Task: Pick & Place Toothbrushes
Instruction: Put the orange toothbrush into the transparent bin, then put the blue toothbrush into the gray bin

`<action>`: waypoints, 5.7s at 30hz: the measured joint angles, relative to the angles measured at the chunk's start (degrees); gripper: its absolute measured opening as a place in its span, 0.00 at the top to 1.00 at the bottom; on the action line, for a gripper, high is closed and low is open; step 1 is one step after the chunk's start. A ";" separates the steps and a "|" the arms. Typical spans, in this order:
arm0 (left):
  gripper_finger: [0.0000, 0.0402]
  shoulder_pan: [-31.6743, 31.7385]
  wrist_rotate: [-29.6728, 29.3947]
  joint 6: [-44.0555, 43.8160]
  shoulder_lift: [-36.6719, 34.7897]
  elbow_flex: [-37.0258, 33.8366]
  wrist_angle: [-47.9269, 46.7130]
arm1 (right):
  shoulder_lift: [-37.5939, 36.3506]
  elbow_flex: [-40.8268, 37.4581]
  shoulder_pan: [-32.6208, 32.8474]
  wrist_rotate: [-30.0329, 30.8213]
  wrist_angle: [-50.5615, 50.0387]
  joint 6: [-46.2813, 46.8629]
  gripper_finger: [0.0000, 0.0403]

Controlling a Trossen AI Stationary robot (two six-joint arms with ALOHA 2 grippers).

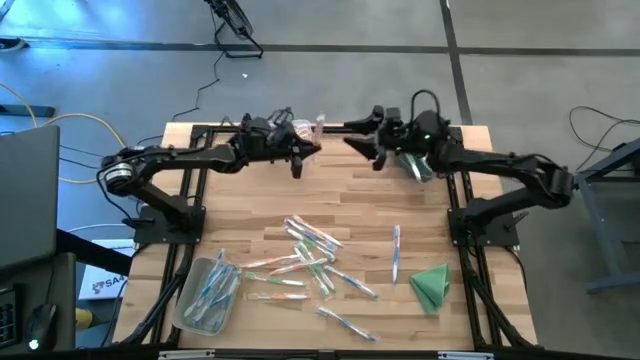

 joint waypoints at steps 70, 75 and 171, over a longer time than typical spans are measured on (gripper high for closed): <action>0.64 13.04 -26.72 13.74 9.26 -0.01 -20.73 | -8.43 -0.02 -3.96 7.58 -14.14 -9.01 0.39; 0.64 13.04 -24.19 8.69 8.88 0.02 -21.00 | -8.43 -0.02 -3.96 7.60 -14.14 -9.03 0.39; 0.65 4.02 -12.63 7.93 -14.81 0.04 -26.70 | 18.71 -0.03 34.79 24.64 -85.12 74.99 0.39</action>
